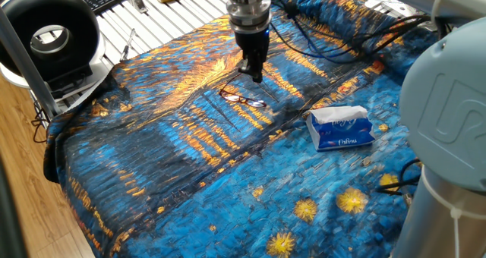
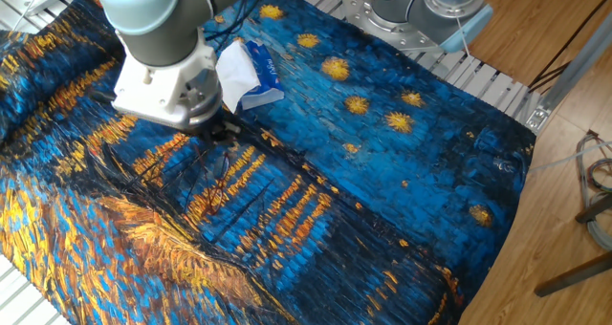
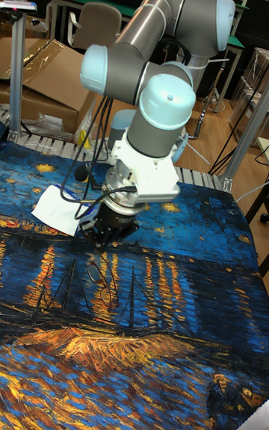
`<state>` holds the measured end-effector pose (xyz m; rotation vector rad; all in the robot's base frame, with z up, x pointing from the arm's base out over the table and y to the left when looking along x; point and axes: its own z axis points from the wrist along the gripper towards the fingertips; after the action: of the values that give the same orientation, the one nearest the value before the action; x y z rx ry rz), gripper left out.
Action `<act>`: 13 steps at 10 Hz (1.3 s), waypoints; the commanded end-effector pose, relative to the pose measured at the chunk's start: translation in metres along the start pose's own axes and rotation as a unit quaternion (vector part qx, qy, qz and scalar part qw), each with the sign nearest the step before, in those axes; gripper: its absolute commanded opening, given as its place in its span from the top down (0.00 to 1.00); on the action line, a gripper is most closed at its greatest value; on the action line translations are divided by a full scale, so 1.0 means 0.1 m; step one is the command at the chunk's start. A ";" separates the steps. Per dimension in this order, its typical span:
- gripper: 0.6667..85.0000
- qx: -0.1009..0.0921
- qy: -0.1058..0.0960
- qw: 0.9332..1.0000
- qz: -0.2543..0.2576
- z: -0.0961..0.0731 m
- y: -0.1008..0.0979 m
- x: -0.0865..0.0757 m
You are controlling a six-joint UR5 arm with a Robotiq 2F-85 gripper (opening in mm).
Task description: Unfold the leg of the glasses (with one hand)
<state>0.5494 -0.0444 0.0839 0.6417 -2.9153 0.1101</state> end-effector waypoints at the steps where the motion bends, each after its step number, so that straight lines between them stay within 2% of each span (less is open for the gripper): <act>1: 1.00 -0.019 0.006 0.999 -0.048 0.01 -0.10 0.21; 2: 1.00 -0.026 0.006 0.998 -0.059 0.04 -0.14 0.27; 4: 1.00 -0.013 0.008 0.997 -0.071 0.07 -0.28 0.34; 5: 1.00 -0.002 0.006 0.997 -0.079 0.09 -0.35 0.33; 8: 1.00 -0.015 -0.012 0.996 -0.082 0.15 -0.28 0.21; 9: 1.00 -0.011 -0.013 0.996 -0.084 0.16 -0.31 0.21; 10: 1.00 0.023 -0.014 0.994 -0.104 0.19 -0.51 0.21; 11: 1.00 0.012 -0.023 0.995 -0.100 0.23 -0.47 0.17; 13: 1.00 0.013 -0.033 0.994 -0.101 0.31 -0.46 0.08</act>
<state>0.5500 -0.0939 0.0668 0.9334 -2.8697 0.1144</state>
